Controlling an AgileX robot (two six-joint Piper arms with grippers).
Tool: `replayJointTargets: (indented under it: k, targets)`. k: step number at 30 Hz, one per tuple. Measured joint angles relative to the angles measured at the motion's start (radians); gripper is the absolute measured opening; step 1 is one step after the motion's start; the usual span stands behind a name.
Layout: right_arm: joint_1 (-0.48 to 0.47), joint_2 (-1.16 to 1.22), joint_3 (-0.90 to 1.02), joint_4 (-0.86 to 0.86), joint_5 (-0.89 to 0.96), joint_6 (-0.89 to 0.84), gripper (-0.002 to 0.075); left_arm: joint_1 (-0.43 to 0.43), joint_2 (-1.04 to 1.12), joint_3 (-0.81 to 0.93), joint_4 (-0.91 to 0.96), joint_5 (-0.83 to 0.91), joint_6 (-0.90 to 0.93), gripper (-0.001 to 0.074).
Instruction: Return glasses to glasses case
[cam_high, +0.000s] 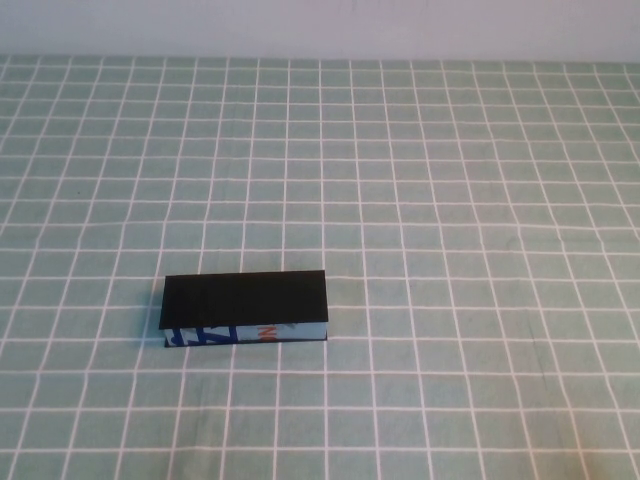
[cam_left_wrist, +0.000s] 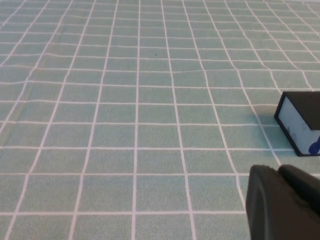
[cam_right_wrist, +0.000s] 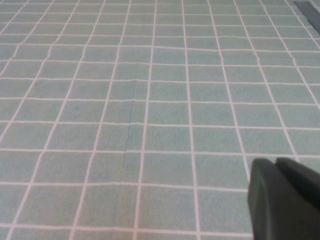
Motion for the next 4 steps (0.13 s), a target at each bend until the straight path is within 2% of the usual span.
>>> replayJointTargets:
  k: [4]
  targets:
    - [0.000, 0.000, 0.000, 0.000, 0.000, 0.000, -0.0011, 0.000, 0.000, 0.000, 0.000, 0.000, 0.000, 0.0002]
